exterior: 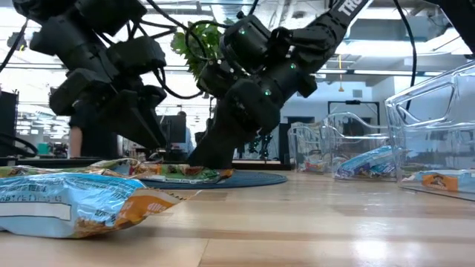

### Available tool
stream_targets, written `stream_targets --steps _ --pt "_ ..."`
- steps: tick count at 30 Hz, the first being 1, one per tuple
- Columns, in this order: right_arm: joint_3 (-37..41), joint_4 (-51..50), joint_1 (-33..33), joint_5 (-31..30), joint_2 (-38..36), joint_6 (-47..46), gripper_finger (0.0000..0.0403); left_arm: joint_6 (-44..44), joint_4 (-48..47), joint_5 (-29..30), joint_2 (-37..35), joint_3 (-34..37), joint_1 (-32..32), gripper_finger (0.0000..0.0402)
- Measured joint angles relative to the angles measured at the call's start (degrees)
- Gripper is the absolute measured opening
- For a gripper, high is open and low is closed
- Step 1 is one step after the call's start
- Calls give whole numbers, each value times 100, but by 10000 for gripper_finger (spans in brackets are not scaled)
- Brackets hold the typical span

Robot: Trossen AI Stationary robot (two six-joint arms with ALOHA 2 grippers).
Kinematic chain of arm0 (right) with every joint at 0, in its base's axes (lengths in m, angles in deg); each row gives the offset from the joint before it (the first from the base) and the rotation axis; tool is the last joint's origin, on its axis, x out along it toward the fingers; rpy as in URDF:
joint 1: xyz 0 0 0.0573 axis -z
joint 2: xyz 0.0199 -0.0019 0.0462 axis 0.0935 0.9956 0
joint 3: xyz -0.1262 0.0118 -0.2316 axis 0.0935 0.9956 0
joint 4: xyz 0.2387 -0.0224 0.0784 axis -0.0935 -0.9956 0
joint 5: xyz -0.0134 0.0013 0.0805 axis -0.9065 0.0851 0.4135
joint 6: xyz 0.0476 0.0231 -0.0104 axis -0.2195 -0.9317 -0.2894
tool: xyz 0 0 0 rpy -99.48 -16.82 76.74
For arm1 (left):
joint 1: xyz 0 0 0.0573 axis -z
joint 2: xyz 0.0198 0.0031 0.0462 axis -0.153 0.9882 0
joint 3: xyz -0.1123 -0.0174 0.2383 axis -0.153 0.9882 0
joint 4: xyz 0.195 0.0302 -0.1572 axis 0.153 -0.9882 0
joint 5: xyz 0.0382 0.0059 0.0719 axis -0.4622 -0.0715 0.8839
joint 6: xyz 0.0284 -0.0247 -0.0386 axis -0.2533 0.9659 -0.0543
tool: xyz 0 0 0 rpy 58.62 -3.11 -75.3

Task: Pick and place Granola Bars by type
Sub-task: Put the yellow granola bar into the bottom transparent bin

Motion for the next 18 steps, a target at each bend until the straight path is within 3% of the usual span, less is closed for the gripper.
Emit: stream_targets --steps 9,18 --pt "-13 131 -134 277 14 10 183 140 -211 604 -211 0 453 126" --pt "-25 417 -92 288 235 -74 220 200 -221 668 -211 0 505 126"
